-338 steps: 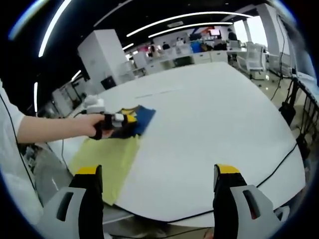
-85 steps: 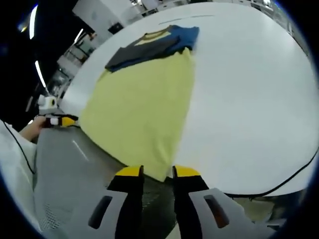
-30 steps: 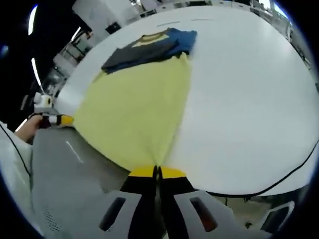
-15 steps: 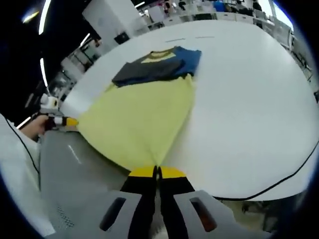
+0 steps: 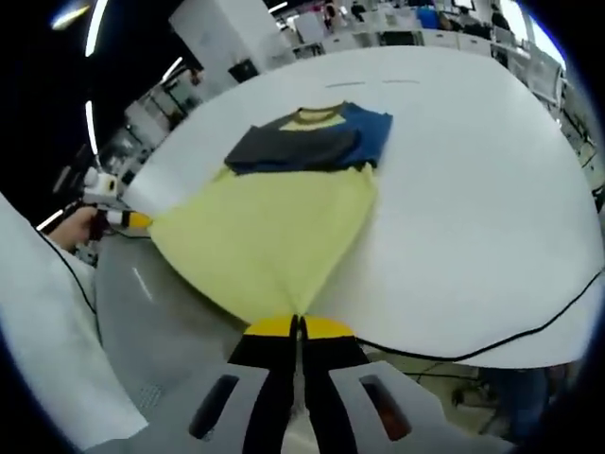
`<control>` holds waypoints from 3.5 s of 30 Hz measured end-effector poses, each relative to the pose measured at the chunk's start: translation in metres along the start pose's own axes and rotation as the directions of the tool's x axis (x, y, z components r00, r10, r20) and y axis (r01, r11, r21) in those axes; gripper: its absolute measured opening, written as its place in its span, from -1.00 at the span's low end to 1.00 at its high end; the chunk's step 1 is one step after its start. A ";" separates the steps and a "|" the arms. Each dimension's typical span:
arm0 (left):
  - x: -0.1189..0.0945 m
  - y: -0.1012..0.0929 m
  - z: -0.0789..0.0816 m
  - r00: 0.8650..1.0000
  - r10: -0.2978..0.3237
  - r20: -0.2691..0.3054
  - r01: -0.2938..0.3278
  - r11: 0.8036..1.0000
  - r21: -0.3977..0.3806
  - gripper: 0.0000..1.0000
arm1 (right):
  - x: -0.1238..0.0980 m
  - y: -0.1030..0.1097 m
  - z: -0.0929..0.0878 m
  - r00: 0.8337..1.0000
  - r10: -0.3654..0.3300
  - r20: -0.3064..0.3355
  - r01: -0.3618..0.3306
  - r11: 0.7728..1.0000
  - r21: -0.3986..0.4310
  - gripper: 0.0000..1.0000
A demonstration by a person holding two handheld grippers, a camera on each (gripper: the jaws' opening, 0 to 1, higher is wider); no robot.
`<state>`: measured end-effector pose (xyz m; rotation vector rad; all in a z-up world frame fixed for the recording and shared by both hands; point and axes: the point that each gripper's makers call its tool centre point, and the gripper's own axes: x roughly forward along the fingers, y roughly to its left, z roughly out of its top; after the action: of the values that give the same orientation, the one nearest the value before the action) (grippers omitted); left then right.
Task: Fold the garment on the visible template until the final outline fits inside the template.
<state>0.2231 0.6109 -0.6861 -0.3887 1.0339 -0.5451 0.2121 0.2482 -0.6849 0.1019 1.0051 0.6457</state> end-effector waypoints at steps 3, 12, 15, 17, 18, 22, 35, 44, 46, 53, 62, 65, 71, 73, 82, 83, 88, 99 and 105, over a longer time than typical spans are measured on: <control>-0.006 -0.005 0.000 1.000 -0.012 0.011 0.012 1.000 -0.004 -1.00 | -0.007 0.002 0.002 1.000 -0.005 0.005 0.005 1.000 -0.002 -0.96; -0.015 -0.016 0.004 0.999 -0.014 0.038 0.014 1.000 0.006 -1.00 | -0.016 0.009 0.003 1.000 0.003 0.012 -0.003 1.000 -0.024 -0.96; -0.018 -0.019 0.005 0.999 -0.015 0.041 0.015 1.000 0.012 -1.00 | -0.016 0.011 0.003 1.000 0.005 0.008 -0.004 1.000 -0.030 -0.96; -0.020 -0.021 0.005 0.999 -0.018 0.043 0.017 1.000 0.011 -1.00 | -0.017 0.011 0.003 1.000 0.004 0.009 -0.003 0.999 -0.032 -0.96; -0.021 -0.021 0.005 0.999 -0.018 0.044 0.018 1.000 0.011 -1.00 | -0.018 0.012 0.003 1.000 0.005 0.011 -0.004 1.000 -0.030 -0.96; -0.024 -0.023 0.003 0.999 -0.023 0.037 0.022 1.000 0.015 -1.00 | -0.020 0.014 0.001 1.000 0.010 0.008 -0.009 0.999 -0.031 -0.96; -0.036 -0.022 0.000 0.999 -0.014 0.033 0.014 1.000 0.020 -1.00 | -0.024 0.028 -0.008 0.999 0.054 0.006 -0.054 0.998 -0.011 -0.96; -0.044 -0.026 -0.004 1.000 -0.020 0.018 0.019 0.998 0.056 -1.00 | -0.031 0.036 -0.011 0.997 0.080 0.002 -0.080 0.997 -0.014 -0.96; -0.046 -0.027 -0.005 1.000 -0.022 0.012 0.021 0.998 0.063 -1.00 | -0.032 0.038 -0.011 0.996 0.089 -0.002 -0.089 0.996 -0.012 -0.96; -0.055 -0.034 -0.010 0.999 -0.037 -0.009 0.037 0.997 0.074 -1.00 | -0.039 0.042 -0.010 0.995 0.099 -0.020 -0.099 0.995 -0.023 -0.96; -0.069 -0.048 -0.011 0.997 -0.076 -0.015 0.076 0.994 0.073 -1.00 | -0.047 0.045 -0.012 0.990 0.129 -0.063 -0.131 0.991 -0.037 -0.96; -0.075 -0.053 -0.005 0.996 -0.095 -0.002 0.095 0.993 0.066 -1.00 | -0.049 0.044 -0.011 0.988 0.137 -0.066 -0.139 0.990 -0.027 -0.96; -0.081 -0.057 0.009 0.994 -0.108 0.024 0.106 0.991 0.079 -1.00 | -0.054 0.050 0.002 0.989 0.140 -0.046 -0.142 0.989 -0.044 -0.96; -0.079 -0.056 0.012 0.994 -0.106 0.029 0.103 0.992 0.078 -1.00 | -0.054 0.049 0.007 0.990 0.136 -0.039 -0.137 0.989 -0.049 -0.96; -0.065 -0.051 0.042 0.995 -0.091 0.051 0.085 0.991 0.099 -1.00 | -0.054 0.039 0.042 0.994 0.106 0.017 -0.104 0.992 -0.072 -0.96; -0.064 -0.050 0.048 0.994 -0.090 0.059 0.084 0.991 0.101 -1.00 | -0.055 0.037 0.048 0.994 0.106 0.030 -0.104 0.992 -0.073 -0.96; -0.060 -0.047 0.070 0.992 -0.089 0.089 0.079 0.991 0.110 -1.00 | -0.054 0.029 0.070 0.993 0.095 0.077 -0.089 0.993 -0.074 -0.96; -0.039 -0.028 0.097 0.992 -0.083 0.090 0.072 0.991 0.116 -1.00 | -0.044 0.011 0.098 0.993 0.070 0.096 -0.062 0.994 -0.087 -0.96; -0.027 -0.021 0.115 0.995 -0.074 0.074 0.063 0.988 0.138 -1.00 | -0.036 0.000 0.114 0.993 0.064 0.097 -0.055 0.995 -0.087 -0.96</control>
<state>0.3091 0.6159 -0.6028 -0.3235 0.9041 -0.6528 0.2915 0.2521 -0.5957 0.0893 0.8796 0.7300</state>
